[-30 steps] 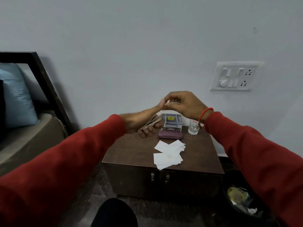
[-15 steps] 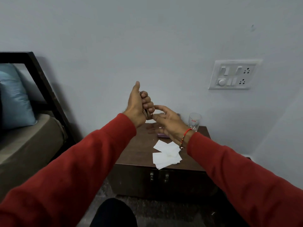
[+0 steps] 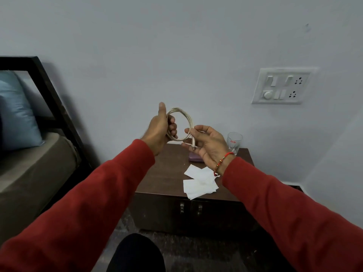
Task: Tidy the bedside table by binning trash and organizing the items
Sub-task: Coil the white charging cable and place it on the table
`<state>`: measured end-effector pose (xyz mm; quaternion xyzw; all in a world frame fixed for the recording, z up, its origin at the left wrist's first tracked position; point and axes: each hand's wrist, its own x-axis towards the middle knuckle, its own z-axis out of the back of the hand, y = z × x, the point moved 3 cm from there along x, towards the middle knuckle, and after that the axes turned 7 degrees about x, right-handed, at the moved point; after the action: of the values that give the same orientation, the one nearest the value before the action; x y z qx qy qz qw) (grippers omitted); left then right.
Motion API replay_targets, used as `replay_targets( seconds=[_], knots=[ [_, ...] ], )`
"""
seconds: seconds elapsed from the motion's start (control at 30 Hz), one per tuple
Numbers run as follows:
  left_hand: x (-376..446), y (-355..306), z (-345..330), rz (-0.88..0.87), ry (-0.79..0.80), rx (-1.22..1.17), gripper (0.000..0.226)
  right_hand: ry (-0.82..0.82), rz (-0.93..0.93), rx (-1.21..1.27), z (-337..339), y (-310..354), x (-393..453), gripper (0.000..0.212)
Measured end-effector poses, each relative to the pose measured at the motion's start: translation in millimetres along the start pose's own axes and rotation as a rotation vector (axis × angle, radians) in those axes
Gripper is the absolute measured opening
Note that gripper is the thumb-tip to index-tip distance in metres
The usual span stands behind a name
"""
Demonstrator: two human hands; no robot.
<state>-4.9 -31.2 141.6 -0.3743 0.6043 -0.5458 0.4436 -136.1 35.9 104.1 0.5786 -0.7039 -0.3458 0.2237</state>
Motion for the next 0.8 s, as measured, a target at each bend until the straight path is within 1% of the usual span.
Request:
replay_targets(
  seconds=[0.07, 0.13, 0.23, 0.33, 0.4, 0.5, 0.6, 0.63, 0.67, 0.73, 0.8],
  knots=[
    [2.3, 4.6, 3.6, -0.047, -0.081, 0.119, 0.069, -0.003, 0.056, -0.021, -0.5, -0.1, -0.1, 0.014],
    [3.3, 7.3, 3.8, -0.087, -0.102, 0.215, 0.072, -0.013, 0.111, -0.036, 0.2, 0.6, 0.3, 0.013],
    [-1.5, 6.4, 1.4, -0.145, -0.085, 0.262, 0.070, -0.041, 0.160, -0.053, 2.0, 2.8, 0.5, 0.011],
    [-5.9, 5.1, -2.0, -0.200, -0.034, 0.283, 0.069, -0.070, 0.162, -0.049, 3.0, 3.5, 0.9, 0.011],
    [-7.5, 6.0, -4.0, -0.197, 0.000, 0.274, 0.069, -0.083, 0.162, -0.036, 3.3, 4.1, 1.6, 0.011],
    [-9.5, 6.7, -4.8, -0.171, -0.039, 0.313, 0.073, -0.086, 0.188, -0.015, 3.9, 6.6, 1.7, 0.011],
    [-8.0, 9.0, -4.0, -0.108, -0.094, 0.378, 0.091, -0.069, 0.214, 0.018, 2.9, 7.8, -0.4, 0.010],
    [-6.1, 9.8, -3.3, -0.082, -0.107, 0.377, 0.092, -0.059, 0.218, 0.026, 1.7, 7.5, -1.5, 0.009],
    [-4.5, 10.8, -3.0, -0.069, -0.112, 0.357, 0.089, -0.051, 0.221, 0.034, 0.6, 7.1, -2.2, 0.009],
    [-3.7, 12.7, -4.0, -0.080, -0.096, 0.273, 0.074, -0.045, 0.221, 0.053, -0.3, 6.9, -2.8, 0.008],
    [-5.5, 13.9, -4.4, -0.184, -0.099, 0.249, 0.055, -0.032, 0.204, 0.072, 0.7, 7.9, -2.6, 0.007]
  ],
)
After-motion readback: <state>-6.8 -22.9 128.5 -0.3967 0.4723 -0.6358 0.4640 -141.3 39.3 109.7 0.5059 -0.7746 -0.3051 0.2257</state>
